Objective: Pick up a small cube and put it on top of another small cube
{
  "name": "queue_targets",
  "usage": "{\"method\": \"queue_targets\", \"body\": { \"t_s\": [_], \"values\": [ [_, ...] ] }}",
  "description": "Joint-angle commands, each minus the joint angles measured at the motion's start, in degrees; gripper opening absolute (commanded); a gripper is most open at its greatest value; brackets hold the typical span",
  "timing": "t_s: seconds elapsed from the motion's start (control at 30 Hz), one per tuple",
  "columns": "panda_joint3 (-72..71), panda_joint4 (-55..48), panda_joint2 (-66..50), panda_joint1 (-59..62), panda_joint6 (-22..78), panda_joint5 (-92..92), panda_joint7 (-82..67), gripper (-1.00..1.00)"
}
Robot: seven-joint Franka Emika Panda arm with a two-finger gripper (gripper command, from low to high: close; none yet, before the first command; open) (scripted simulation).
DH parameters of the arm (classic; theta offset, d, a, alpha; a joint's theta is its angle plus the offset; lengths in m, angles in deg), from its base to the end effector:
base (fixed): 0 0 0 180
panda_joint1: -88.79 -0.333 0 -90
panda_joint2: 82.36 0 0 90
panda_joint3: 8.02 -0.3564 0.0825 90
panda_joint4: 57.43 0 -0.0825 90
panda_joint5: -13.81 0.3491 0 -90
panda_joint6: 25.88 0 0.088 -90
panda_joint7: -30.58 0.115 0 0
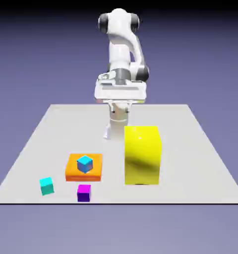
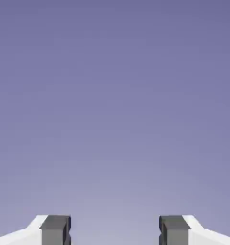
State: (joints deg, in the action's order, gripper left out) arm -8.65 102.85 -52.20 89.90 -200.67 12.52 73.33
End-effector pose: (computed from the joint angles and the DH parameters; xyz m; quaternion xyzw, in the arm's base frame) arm 0.3558 -0.0008 0.5008 -0.8637 0.3311 -0.3573 0.1295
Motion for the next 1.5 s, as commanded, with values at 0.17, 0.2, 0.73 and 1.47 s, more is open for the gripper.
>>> {"method": "queue_targets", "body": {
  "t_s": [0.17, 0.2, 0.73, 1.47],
  "values": [
    [-3.2, -3.6, -12.5, 8.9, -3.9, -6.5, 1.5, 0.00],
    [-3.7, -4.2, -14.5, 10.4, -4.5, -7.5, 1.7, 0.00],
    [-12.1, -13.7, -47.8, 34.3, -14.9, -24.7, 5.6, 0.00],
    [-8.1, -14.7, -49.6, 33.0, -12.7, -24.2, -1.3, -1.00]
  ]
}}
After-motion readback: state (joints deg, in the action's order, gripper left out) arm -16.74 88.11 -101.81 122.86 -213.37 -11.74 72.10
